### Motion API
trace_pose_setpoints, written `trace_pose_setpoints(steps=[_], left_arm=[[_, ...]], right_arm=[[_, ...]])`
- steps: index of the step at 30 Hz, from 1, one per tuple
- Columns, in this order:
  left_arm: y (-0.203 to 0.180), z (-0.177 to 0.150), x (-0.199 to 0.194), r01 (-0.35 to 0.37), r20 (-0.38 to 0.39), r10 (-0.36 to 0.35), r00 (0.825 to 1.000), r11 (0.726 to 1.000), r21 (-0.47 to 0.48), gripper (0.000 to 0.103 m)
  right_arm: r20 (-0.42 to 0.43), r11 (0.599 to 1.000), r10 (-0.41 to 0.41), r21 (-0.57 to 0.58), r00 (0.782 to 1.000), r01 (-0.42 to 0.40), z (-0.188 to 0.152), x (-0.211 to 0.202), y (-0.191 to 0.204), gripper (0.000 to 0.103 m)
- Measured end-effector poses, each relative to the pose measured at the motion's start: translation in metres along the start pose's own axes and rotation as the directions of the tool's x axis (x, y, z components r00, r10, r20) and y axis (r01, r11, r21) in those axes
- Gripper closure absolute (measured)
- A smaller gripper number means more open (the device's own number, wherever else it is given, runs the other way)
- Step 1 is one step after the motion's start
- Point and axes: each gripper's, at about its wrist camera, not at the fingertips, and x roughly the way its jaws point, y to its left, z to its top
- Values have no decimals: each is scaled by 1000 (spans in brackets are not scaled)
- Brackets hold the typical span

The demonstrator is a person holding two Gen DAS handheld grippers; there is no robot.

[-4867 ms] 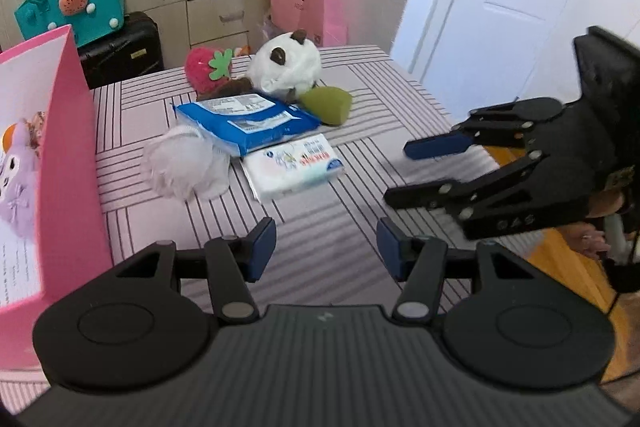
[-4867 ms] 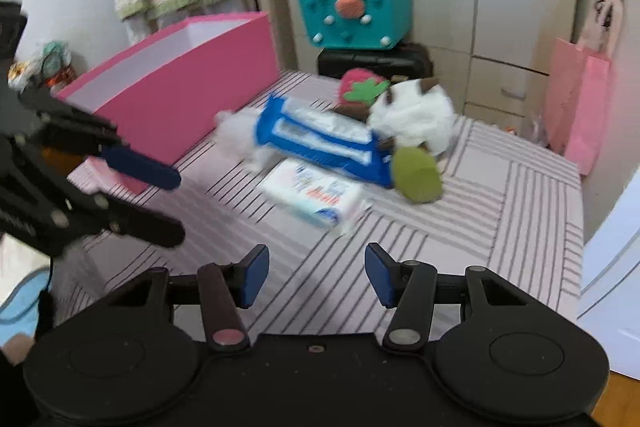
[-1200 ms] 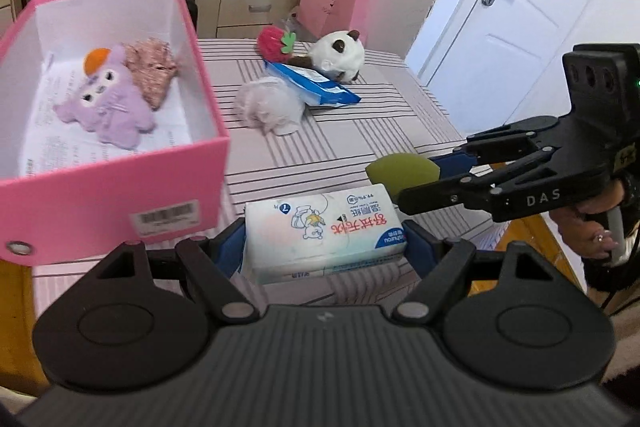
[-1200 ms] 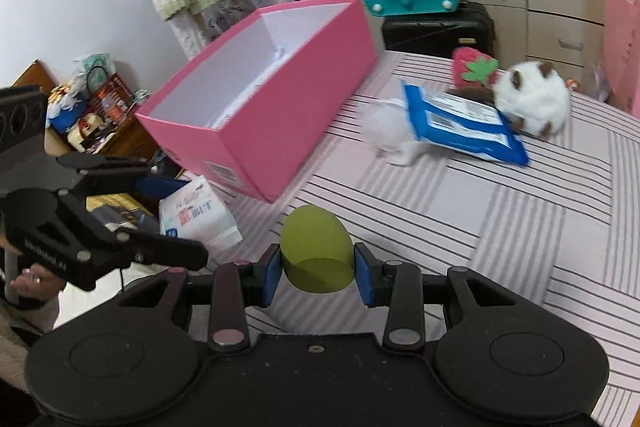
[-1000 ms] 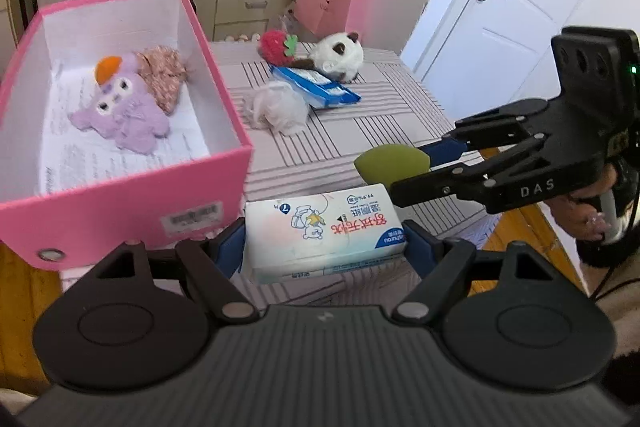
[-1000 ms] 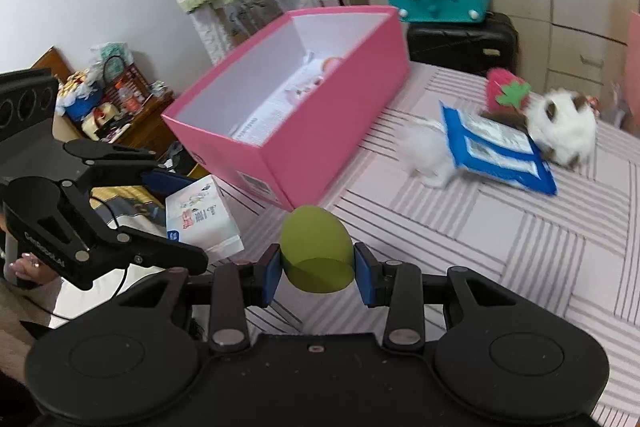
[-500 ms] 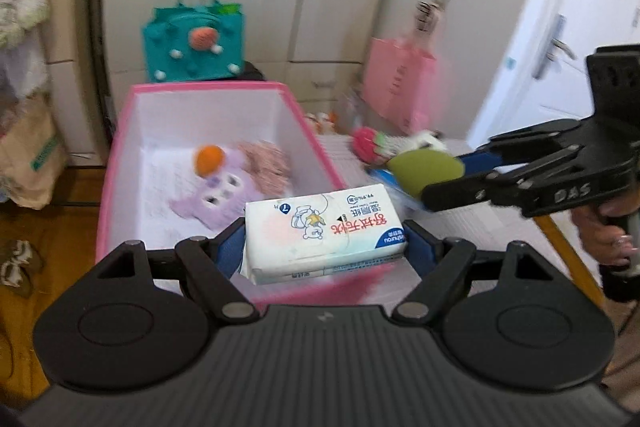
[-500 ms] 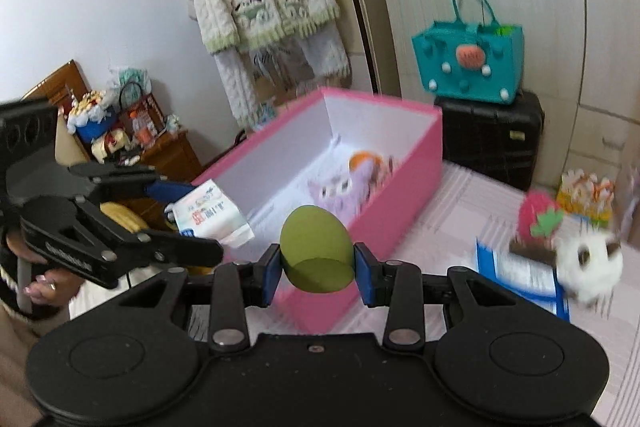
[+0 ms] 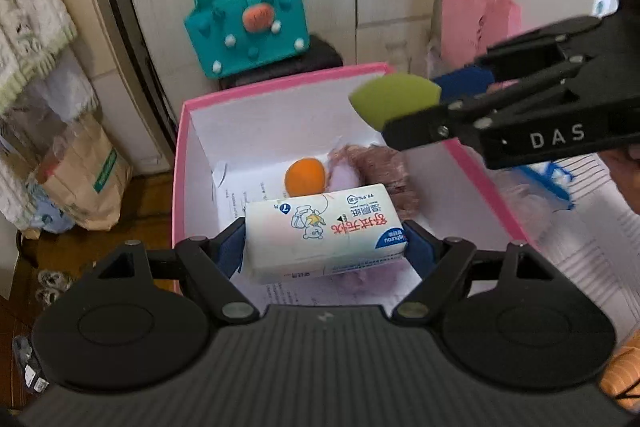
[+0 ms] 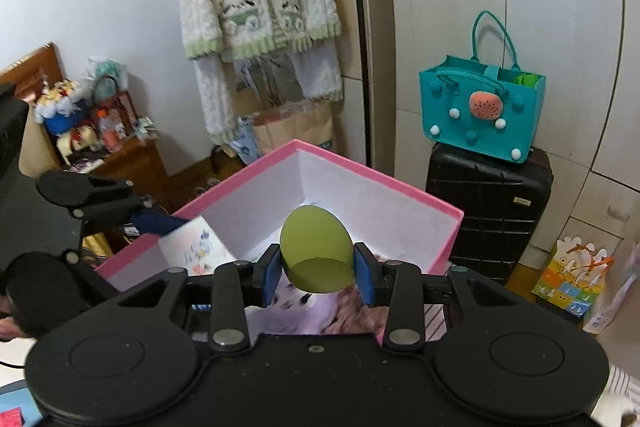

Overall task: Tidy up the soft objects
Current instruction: 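Open the left tool to drop the wipes pack while the right tool releases the sponge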

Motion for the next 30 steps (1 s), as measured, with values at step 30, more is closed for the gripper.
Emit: trace_pose_setpoints(steps=[30], left_arm=[[7,24,-1,-169,64,167,984,985,33,19]], right_arm=[[-40,987,6,161,999,1,7,1,-28,48]])
